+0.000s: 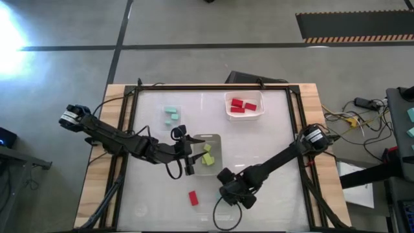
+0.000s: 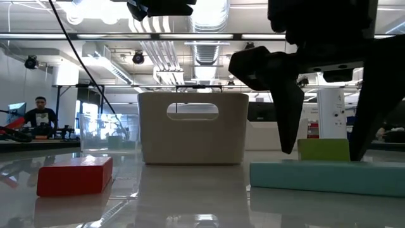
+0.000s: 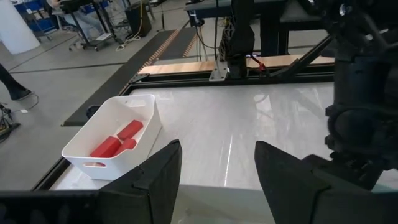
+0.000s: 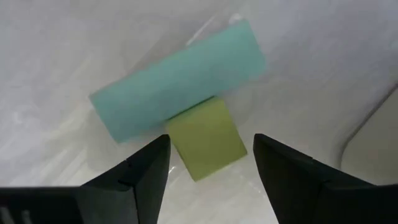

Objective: Sort & place blocks by color
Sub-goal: Put the green block into the gray bin

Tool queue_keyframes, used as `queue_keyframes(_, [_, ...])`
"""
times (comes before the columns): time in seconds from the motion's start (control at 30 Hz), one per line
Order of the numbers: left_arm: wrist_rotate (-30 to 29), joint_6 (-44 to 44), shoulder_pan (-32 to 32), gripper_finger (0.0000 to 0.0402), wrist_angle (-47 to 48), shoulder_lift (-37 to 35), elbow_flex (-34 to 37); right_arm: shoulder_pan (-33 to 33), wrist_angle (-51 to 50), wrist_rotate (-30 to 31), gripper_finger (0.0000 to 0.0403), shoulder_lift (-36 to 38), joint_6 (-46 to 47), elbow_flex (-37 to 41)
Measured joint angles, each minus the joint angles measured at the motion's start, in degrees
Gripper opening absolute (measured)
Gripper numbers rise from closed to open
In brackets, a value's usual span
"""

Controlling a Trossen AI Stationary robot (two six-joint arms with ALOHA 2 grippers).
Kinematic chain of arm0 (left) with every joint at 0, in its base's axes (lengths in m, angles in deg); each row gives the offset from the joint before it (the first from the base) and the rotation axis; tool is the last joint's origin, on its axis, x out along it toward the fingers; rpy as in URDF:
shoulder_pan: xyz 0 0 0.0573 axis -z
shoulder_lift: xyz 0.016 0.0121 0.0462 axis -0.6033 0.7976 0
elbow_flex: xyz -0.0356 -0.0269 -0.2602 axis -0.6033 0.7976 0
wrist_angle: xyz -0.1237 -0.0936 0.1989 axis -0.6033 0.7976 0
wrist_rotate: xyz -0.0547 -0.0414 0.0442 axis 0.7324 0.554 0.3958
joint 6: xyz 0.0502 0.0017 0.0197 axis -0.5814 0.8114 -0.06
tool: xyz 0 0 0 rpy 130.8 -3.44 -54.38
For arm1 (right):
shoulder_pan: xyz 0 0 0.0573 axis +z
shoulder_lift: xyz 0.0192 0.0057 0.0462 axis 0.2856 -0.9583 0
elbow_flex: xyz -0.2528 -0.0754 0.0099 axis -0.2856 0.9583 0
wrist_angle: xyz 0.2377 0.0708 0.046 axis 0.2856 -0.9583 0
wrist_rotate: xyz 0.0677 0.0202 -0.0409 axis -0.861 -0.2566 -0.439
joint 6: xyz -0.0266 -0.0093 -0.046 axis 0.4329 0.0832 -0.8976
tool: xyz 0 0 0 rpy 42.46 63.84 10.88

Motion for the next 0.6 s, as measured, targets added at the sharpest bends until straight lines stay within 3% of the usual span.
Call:
queue_keyframes(0.4, [0.0,-0.5,0.0,0.0187,0.0,0.0,0.1,-0.7,-0.1,-2.6,0.0131,0.1,-0.2,0.0])
queue_keyframes(0.6, [0.0,-0.5,0.0,0.0187,0.0,0.0,0.1,-0.7,-0.2,-2.4,0.0123,0.3,0.9,0.0])
